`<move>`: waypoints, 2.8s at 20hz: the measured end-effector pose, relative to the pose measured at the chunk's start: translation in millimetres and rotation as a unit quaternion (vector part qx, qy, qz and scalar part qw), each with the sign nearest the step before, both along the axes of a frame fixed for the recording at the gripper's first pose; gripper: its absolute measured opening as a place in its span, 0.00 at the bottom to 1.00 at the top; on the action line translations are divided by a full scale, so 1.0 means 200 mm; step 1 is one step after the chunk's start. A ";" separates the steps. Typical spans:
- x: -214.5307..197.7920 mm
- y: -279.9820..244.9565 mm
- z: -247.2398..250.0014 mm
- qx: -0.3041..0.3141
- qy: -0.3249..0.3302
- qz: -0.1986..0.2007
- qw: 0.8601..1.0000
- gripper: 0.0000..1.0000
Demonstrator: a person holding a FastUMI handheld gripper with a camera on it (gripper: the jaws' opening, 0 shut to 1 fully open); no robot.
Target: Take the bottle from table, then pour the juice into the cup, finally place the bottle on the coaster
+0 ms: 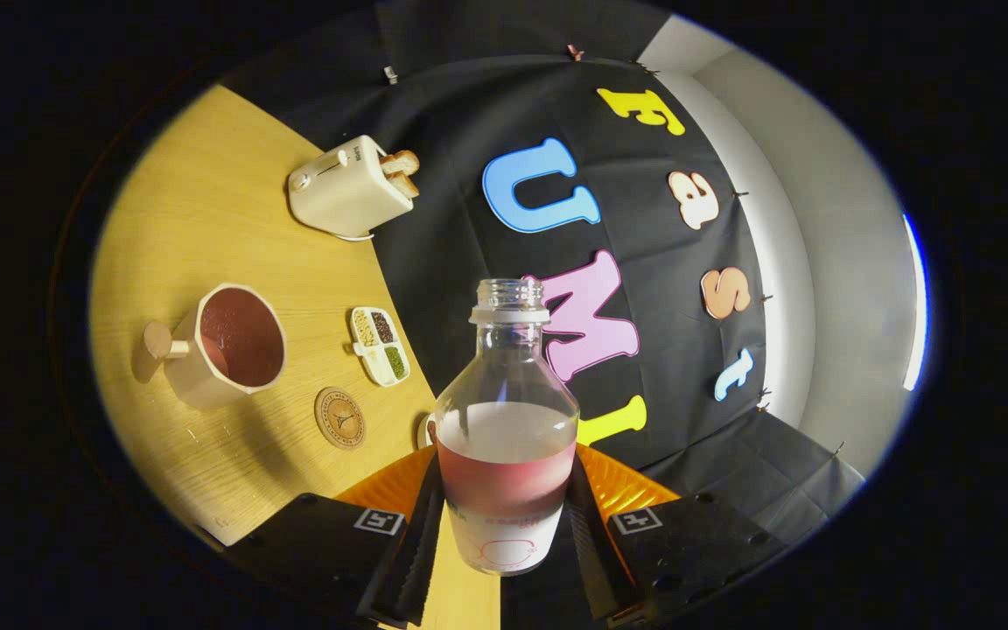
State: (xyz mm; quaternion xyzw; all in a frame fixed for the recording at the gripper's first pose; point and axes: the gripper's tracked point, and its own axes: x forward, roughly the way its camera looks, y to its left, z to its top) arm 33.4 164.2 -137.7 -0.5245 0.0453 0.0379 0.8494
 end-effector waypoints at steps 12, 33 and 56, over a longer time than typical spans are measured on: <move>0.04 0.02 -0.20 -0.103 0.034 0.019 0.994 0.70; 0.08 0.10 -0.26 -0.226 0.018 0.082 0.970 0.70; 0.12 0.14 -0.25 -0.304 -0.009 0.130 0.944 0.70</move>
